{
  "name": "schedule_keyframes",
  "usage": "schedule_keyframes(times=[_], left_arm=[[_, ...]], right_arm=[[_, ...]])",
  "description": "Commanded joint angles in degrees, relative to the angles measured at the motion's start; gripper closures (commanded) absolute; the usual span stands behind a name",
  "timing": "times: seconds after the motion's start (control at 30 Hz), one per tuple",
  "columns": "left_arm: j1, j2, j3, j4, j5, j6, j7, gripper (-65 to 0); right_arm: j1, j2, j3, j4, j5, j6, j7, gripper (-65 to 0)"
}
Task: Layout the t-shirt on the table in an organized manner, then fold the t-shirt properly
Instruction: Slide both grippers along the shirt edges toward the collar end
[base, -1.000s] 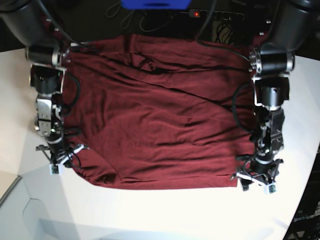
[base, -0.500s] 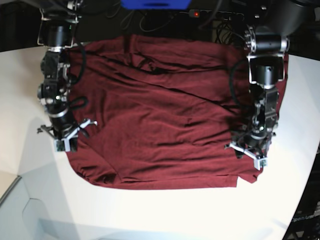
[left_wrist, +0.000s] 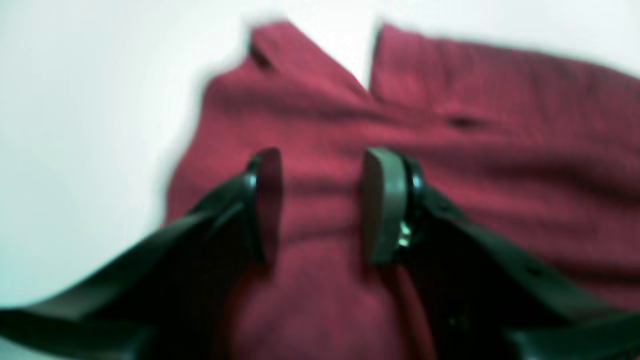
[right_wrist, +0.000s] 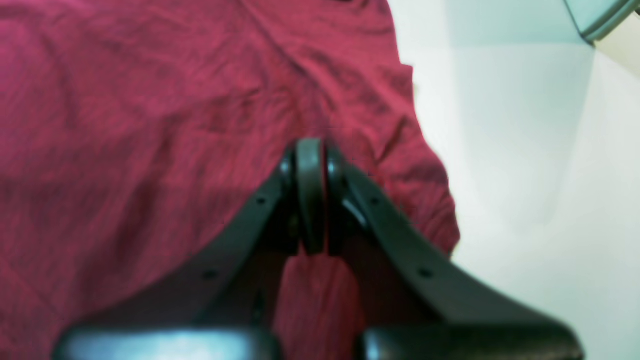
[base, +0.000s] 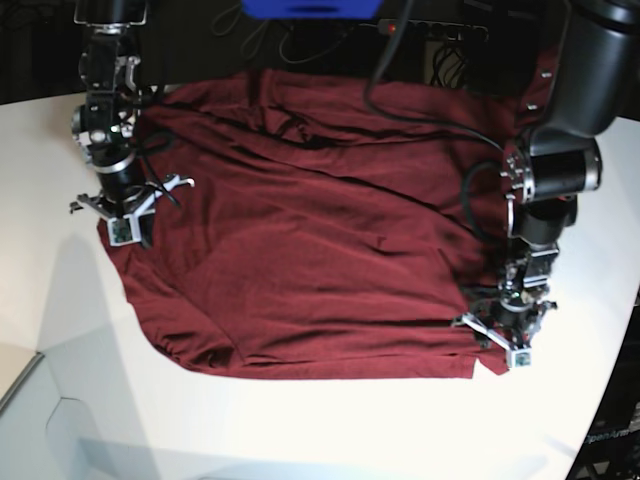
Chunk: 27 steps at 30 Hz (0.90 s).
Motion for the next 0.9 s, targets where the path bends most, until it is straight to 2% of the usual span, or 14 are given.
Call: schedule_keyframes(times=[0.0,0.2,0.4,0.53,0.7,0.87], left_arm=[[-2.7,-1.2,-0.1,1.9,-0.1,0.2,-1.6,-26.2],[-3.0,-4.4,-0.2,4.1,-1.0,0.2,-1.9,-26.2],[-2.8,-4.5,0.0,4.2,-13.3,-0.2,-1.3,-25.9],[-1.7,-4.6,0.3,4.7,-18.1,-0.3,5.2,-25.9],[6.1,-4.6,-0.1,20.6,-21.1,-0.3,17.4,-26.1],[19.0,-4.4,-0.1,46.0,-22.8,0.0,25.4,-25.9]], right_arm=[[0.3,0.7,0.2,1.0,0.4,0.0,1.4,0.0],[-1.4,0.5,3.9,2.4,0.4,0.0,1.4,0.0],[-1.3,0.7,4.2,3.4,0.3,0.0,1.3,0.0],[-2.4,0.6,5.0,3.7,0.3,0.0,1.3,0.0],[-4.3,0.4,7.6,3.7,0.6,0.0,1.3,0.0],[-6.2,0.4,8.3,3.3,0.7,0.0,1.3,0.0]])
